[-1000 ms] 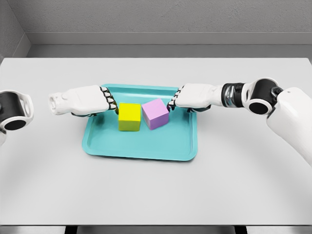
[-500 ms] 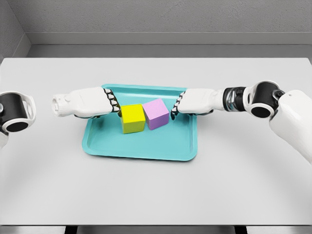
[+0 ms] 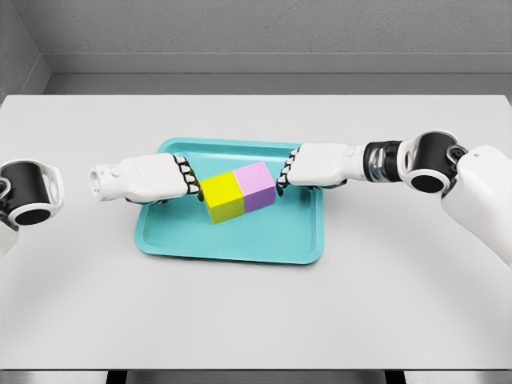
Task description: Push two cubes
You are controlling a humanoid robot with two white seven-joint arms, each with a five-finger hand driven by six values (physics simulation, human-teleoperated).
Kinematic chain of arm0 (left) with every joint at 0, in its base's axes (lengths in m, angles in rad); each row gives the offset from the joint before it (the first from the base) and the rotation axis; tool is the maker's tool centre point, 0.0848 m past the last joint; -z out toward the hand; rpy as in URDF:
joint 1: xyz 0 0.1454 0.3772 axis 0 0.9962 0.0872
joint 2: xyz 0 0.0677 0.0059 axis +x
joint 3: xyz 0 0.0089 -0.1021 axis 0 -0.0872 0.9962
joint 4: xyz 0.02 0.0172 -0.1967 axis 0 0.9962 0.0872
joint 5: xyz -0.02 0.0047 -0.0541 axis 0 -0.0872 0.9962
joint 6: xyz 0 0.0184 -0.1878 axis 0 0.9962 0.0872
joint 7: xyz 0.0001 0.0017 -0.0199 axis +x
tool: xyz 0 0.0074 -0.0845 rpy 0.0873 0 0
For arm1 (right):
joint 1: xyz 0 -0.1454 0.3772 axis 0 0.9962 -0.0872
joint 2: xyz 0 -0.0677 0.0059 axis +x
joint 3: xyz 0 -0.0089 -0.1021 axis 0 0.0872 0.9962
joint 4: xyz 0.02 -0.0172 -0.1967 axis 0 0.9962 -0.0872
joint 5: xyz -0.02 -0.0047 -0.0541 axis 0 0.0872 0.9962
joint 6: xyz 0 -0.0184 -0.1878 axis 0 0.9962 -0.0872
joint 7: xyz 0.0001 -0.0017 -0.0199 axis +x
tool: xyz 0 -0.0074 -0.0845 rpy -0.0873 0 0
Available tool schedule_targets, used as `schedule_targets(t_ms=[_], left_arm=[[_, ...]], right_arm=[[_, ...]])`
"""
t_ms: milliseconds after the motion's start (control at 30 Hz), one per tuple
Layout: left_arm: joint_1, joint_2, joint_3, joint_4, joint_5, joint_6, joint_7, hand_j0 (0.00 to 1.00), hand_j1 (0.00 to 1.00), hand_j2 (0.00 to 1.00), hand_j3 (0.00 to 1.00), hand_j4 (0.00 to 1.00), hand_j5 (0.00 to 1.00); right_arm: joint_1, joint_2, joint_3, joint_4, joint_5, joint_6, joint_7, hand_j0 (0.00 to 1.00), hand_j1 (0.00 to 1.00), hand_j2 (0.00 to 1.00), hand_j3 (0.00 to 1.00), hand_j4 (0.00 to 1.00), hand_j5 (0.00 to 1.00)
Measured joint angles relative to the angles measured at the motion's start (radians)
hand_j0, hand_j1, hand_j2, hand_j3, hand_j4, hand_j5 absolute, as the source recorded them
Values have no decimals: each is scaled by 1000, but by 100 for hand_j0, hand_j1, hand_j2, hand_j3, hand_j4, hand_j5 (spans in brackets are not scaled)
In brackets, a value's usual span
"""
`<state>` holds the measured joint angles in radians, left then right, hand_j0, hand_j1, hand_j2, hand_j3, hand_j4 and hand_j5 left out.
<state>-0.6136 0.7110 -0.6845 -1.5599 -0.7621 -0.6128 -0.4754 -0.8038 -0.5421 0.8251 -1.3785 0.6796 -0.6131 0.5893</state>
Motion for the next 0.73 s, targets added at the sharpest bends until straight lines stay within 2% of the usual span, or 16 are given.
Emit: schedule_targets(t_ms=[133,167,200,233,267,367,467,567,733], left_arm=[[-5,9,2,1,2,0,-2,71,71,71,71,71,71],[-5,13,3,1,3,0,-2,71,71,71,71,71,71],[-6,19,4,1,5,0,-2,71,71,71,71,71,71],[-9,28,6,1,8,0,-2,71,71,71,71,71,71],[-11,39,7,0,13,0,-2,71,71,71,71,71,71],[-18,91,24,-4,40,0,-2,73,73,73,73,73,73],[-18,166,66,-4,87,0,-2,73,73,73,73,73,73],[-11,233,109,-2,123,0,-2,74,74,74,74,74,74],[0,291,154,-1,150,0,-2,74,74,74,74,74,74]], right_arm=[[-17,-46,-4,-1,-1,0,-1,69,69,69,69,69,69],[-40,-66,-7,-11,-4,0,-2,74,74,74,74,74,74],[-38,-99,-17,-41,-11,0,-3,84,84,84,84,84,84],[-20,-149,-49,-90,-32,-1,-4,94,94,94,94,94,94],[9,-206,-96,-139,-70,-1,-5,99,99,99,99,99,99],[17,-403,-263,-218,-266,0,-7,99,99,99,99,99,99],[74,-549,-338,-241,-435,0,-9,99,99,99,99,99,99],[181,-594,-366,-252,-504,-1,-12,99,99,99,99,99,99],[213,-593,-380,-262,-538,-1,-16,99,99,99,99,99,99]])
